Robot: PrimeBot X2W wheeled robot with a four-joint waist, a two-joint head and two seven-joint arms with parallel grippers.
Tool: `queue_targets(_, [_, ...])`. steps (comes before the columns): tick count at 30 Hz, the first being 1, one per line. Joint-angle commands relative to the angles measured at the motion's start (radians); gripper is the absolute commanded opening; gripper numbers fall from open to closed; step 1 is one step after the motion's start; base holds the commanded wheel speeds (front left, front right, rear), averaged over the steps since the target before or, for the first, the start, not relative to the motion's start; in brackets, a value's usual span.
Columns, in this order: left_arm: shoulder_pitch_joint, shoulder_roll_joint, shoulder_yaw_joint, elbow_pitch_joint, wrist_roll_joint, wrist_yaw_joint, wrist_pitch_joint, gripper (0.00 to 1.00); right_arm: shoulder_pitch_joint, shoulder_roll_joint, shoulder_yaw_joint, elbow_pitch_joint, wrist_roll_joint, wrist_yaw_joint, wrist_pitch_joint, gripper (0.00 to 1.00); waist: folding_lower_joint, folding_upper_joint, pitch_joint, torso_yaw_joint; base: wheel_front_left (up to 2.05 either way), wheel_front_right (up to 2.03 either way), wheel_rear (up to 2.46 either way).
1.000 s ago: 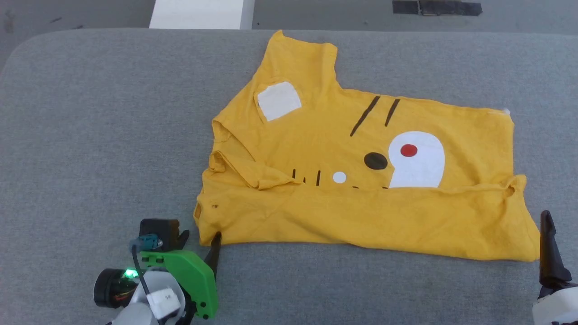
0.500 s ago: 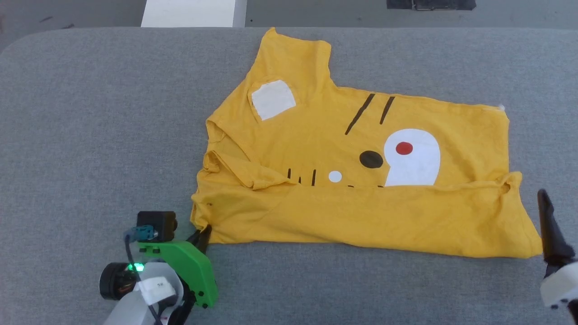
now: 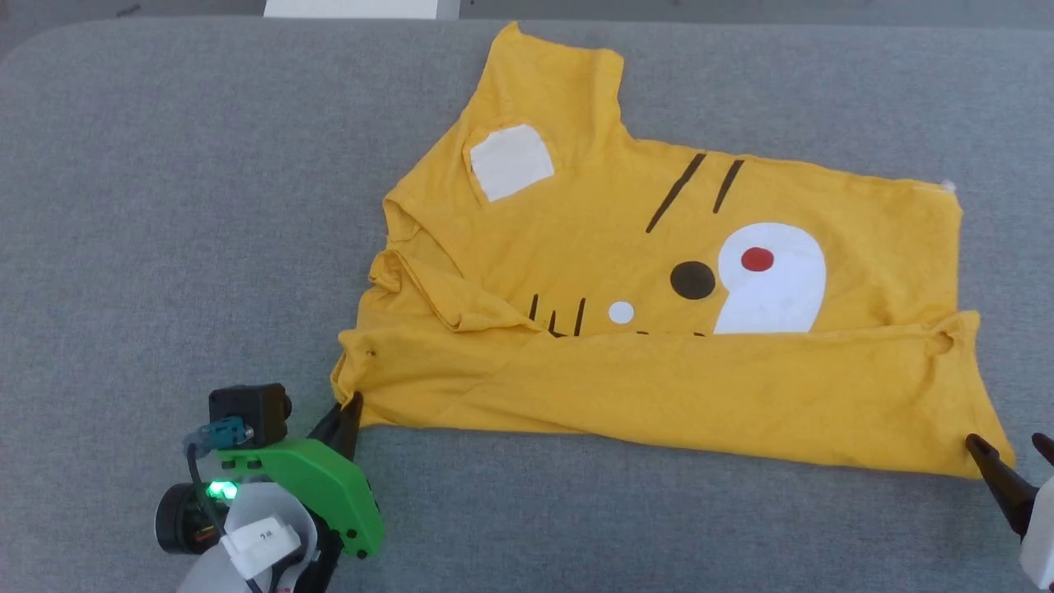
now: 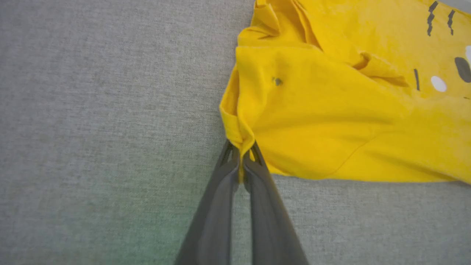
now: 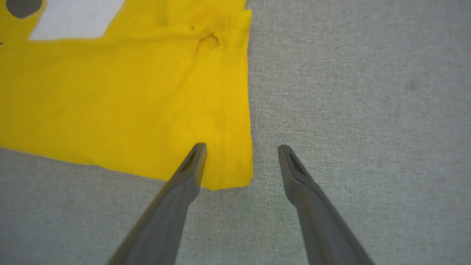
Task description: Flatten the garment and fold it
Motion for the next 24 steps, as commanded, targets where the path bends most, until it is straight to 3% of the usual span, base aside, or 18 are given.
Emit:
queue_targets(1, [0.005, 0.003, 0.004, -0.005, -0.005, 0.012, -0.002, 0.0, 0.001, 0.011, -0.005, 0.006, 0.012, -0.002, 0.003, 1.0, 0.0, -0.0001, 0.026, 0.011, 0.0, 0.0, 0.0])
queue_targets(5, [-0.004, 0.0, 0.003, -0.015, -0.003, 0.018, -0.002, 0.0, -0.006, 0.025, 0.016, 0.049, 0.03, -0.002, 0.005, 1.0, 0.0, -0.0001, 0.049, 0.013, 0.0, 0.0, 0.0])
queue_targets(6, [-0.007, 0.001, 0.004, -0.016, -0.002, 0.02, -0.003, 0.0, -0.012, 0.027, 0.026, 0.063, 0.033, -0.002, 0.003, 0.54, 0.0, -0.0001, 0.054, 0.013, 0.0, 0.0, 0.0])
queue_targets(7, [-0.009, 0.001, 0.005, -0.017, -0.002, 0.022, -0.003, 0.0, -0.019, 0.034, 0.024, 0.077, 0.035, -0.002, -0.002, 0.15, 0.0, -0.0001, 0.056, 0.012, 0.0, 0.0, 0.0])
queue_targets(8, [-0.011, 0.0, 0.006, -0.017, -0.002, 0.024, -0.004, 0.0, -0.028, 0.043, 0.026, 0.094, 0.04, -0.002, -0.004, 0.0, 0.0, -0.0001, 0.058, 0.01, 0.0, 0.0, 0.0])
queue_targets(15, [-0.008, 0.007, 0.027, -0.028, -0.022, 0.031, 0.0, 0.0, -0.073, 0.032, 0.043, 0.12, 0.057, -0.002, -0.027, 0.0, 0.0, -0.0001, 0.028, 0.0, 0.0, 0.0, 0.0])
queue_targets(24, [0.081, 0.066, 0.069, -0.171, -0.059, 0.056, 0.068, 0.0, -0.052, -0.025, -0.011, 0.007, 0.098, -0.002, 0.029, 0.0, 0.0, -0.0001, -0.059, 0.004, 0.0, 0.0, 0.0])
